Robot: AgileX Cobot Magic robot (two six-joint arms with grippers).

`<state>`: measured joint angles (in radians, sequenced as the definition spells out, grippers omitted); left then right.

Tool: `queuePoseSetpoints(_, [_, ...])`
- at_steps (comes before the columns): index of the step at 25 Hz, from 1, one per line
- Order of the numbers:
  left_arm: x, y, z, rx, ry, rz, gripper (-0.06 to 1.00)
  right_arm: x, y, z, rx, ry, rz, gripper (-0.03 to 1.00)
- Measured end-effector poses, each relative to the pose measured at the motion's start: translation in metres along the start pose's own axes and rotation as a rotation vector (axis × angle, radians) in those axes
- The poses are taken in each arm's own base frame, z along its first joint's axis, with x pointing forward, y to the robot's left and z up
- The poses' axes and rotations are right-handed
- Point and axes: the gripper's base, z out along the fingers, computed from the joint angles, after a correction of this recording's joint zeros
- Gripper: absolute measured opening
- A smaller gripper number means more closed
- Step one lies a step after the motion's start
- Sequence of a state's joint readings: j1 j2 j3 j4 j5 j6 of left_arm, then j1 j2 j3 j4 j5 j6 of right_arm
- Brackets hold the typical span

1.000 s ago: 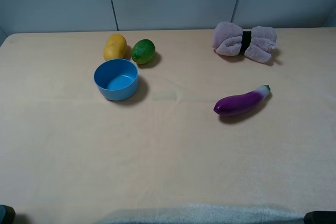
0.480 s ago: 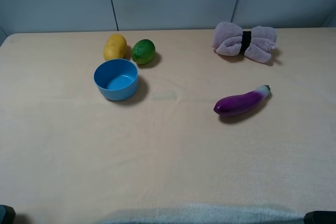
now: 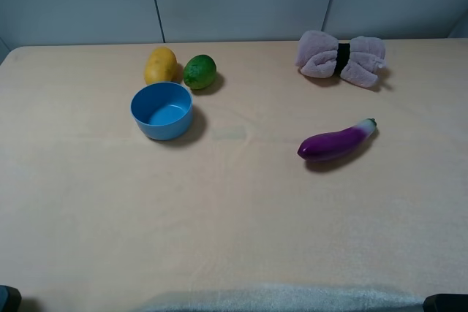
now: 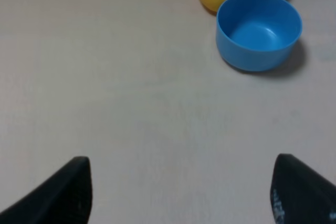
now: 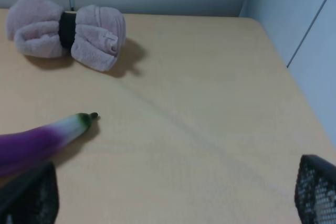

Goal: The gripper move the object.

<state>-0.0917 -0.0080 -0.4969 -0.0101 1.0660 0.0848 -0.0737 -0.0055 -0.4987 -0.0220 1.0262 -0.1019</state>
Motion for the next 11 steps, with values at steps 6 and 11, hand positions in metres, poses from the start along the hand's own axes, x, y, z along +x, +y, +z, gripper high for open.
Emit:
queuePoseSetpoints(6, [0.0000, 0.0000, 0.0000, 0.000, 0.000, 0.000, 0.77, 0.0000, 0.0000, 0.0000, 0.000, 0.000, 0.000, 0.68])
queuePoseSetpoints(11, [0.0000, 0.0000, 0.0000, 0.000, 0.000, 0.000, 0.77, 0.0000, 0.0000, 0.0000, 0.000, 0.000, 0.000, 0.68])
